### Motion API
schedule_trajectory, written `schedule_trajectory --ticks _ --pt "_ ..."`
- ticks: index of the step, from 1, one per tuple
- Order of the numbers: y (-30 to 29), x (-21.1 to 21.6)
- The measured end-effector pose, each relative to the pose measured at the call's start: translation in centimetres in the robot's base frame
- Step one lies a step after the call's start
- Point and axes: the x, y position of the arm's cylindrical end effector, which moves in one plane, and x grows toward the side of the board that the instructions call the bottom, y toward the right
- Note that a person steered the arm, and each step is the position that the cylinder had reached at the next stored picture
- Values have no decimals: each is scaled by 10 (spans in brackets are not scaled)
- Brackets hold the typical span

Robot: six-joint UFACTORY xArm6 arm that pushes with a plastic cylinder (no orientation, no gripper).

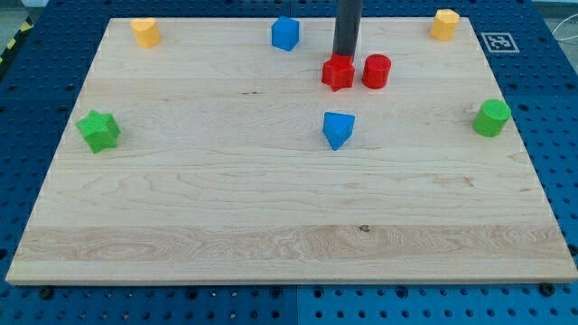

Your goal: Push the red star to the bottom left

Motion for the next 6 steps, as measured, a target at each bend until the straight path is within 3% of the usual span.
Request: schedule_trajectory --ticks 2,4,6 --pt "-13 43" --pt "37 49" --pt "-32 78"
